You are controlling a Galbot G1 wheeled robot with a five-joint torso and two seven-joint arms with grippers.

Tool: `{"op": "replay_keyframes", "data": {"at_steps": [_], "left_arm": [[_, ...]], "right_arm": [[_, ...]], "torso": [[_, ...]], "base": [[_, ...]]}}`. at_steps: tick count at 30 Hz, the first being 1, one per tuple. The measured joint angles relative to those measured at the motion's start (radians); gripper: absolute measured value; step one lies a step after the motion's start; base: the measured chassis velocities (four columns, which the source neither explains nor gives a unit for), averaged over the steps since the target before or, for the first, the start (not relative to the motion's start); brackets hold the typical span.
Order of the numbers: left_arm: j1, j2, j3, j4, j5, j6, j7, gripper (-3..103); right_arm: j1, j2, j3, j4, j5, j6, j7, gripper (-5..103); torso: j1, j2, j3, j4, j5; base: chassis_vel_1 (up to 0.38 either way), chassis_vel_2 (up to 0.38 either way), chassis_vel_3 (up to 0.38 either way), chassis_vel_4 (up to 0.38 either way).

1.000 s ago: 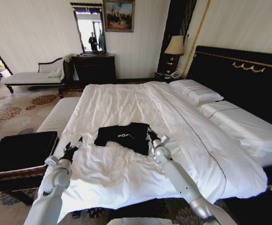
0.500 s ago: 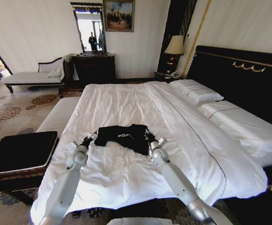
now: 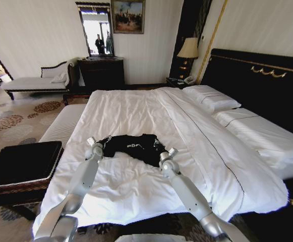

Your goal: Fold the clothes on the bed and place them into the basket.

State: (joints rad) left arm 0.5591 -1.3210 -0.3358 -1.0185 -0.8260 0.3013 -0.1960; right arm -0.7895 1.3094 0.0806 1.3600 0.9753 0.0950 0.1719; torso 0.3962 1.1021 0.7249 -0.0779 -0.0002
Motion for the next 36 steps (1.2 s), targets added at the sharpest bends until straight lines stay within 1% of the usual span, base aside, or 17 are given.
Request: {"op": "replay_keyframes", "data": {"at_steps": [2,3,4,5,7,8,11,12,13,14,16,17,18,20,24,31,36], "left_arm": [[-0.009,-0.017,-0.002,0.019,0.008,-0.006,0.009,85],[-0.009,-0.017,-0.002,0.019,0.008,-0.006,0.009,85],[-0.010,-0.022,-0.002,0.020,0.010,-0.007,0.013,80],[-0.010,-0.023,-0.002,0.020,0.010,-0.008,0.014,80],[-0.010,-0.025,-0.001,0.020,0.018,-0.008,0.019,69],[-0.010,-0.025,-0.001,0.020,0.018,-0.008,0.019,69],[-0.008,-0.026,0.000,0.017,0.026,-0.011,0.021,53],[-0.007,-0.026,0.000,0.016,0.026,-0.011,0.022,53],[-0.006,-0.024,0.000,0.013,0.027,-0.012,0.023,47],[-0.006,-0.024,0.000,0.013,0.027,-0.012,0.023,47],[-0.003,-0.019,-0.001,0.008,0.028,-0.014,0.025,36],[-0.001,-0.017,-0.002,0.005,0.028,-0.015,0.025,36],[0.003,-0.012,-0.004,-0.002,0.028,-0.016,0.026,26],[0.006,-0.008,-0.005,-0.007,0.027,-0.016,0.028,26],[0.020,0.005,-0.006,-0.019,0.027,-0.019,0.044,4],[0.035,0.011,-0.010,-0.034,0.026,-0.019,0.053,0],[0.065,0.039,-0.024,-0.126,-0.028,-0.035,0.059,0]], "right_arm": [[0.003,0.002,-0.002,-0.004,0.000,-0.001,0.000,0],[0.003,0.002,-0.002,-0.004,0.000,-0.001,0.000,0],[0.005,0.003,-0.002,-0.005,-0.001,-0.002,0.001,0],[0.005,0.004,-0.002,-0.006,-0.001,-0.002,0.001,0],[0.005,0.007,-0.003,-0.010,-0.003,-0.002,0.002,0],[0.005,0.007,-0.003,-0.010,-0.003,-0.002,0.002,0],[0.008,0.008,-0.007,-0.017,-0.006,-0.002,0.002,0],[0.010,0.008,-0.008,-0.018,-0.007,-0.002,0.002,0],[0.012,0.008,-0.010,-0.020,-0.008,-0.002,0.002,0],[0.012,0.008,-0.010,-0.020,-0.008,-0.002,0.002,0],[0.017,0.008,-0.013,-0.022,-0.009,-0.002,0.002,0],[0.018,0.008,-0.014,-0.022,-0.009,-0.002,0.002,0],[0.018,0.008,-0.015,-0.022,-0.010,-0.002,0.003,0],[0.018,0.008,-0.016,-0.022,-0.012,-0.002,0.003,0],[0.016,0.004,-0.022,-0.019,-0.015,0.002,0.003,0],[0.014,-0.004,-0.025,-0.006,-0.014,0.004,0.002,0],[0.002,-0.020,-0.015,0.035,0.003,0.043,-0.027,0]], "torso": [[0.000,0.000,0.000,0.0002,0.0001],[0.000,0.000,0.000,0.0002,0.0001],[0.000,0.000,0.000,0.0000,0.0001],[0.000,0.000,0.000,0.0000,0.0001],[0.000,0.000,0.000,0.0000,0.0002],[0.000,0.000,0.000,0.0000,0.0002],[0.000,0.000,0.000,0.0001,0.0001],[0.000,0.000,0.000,0.0001,0.0001],[0.000,0.000,0.000,0.0001,0.0001],[0.000,0.000,0.000,0.0001,0.0001],[0.000,0.000,0.000,0.0000,0.0002],[0.000,0.000,0.000,0.0000,0.0001],[0.000,0.000,0.000,0.0000,0.0001],[0.000,0.000,0.000,0.0001,0.0001],[0.000,0.000,0.000,0.0000,0.0001],[0.000,0.000,0.000,0.0000,0.0001],[0.000,0.000,0.000,-0.0002,0.0000]], "base": [[0.000,0.000,0.000,0.000],[0.000,0.000,0.000,0.000],[0.000,0.000,0.000,0.000],[0.000,0.000,0.000,0.000],[0.000,0.000,0.000,0.000],[0.000,0.000,0.000,0.000],[0.000,0.000,0.000,0.000],[0.000,0.000,0.000,0.000],[0.000,0.000,0.000,0.000],[0.000,0.000,0.000,0.000],[0.000,0.000,0.000,0.000],[0.000,0.000,0.000,0.000],[0.000,0.000,0.000,0.000],[0.000,0.000,0.000,0.000],[0.000,0.000,0.000,0.000],[0.000,0.000,0.000,0.000],[0.000,0.000,0.000,0.000]]}}
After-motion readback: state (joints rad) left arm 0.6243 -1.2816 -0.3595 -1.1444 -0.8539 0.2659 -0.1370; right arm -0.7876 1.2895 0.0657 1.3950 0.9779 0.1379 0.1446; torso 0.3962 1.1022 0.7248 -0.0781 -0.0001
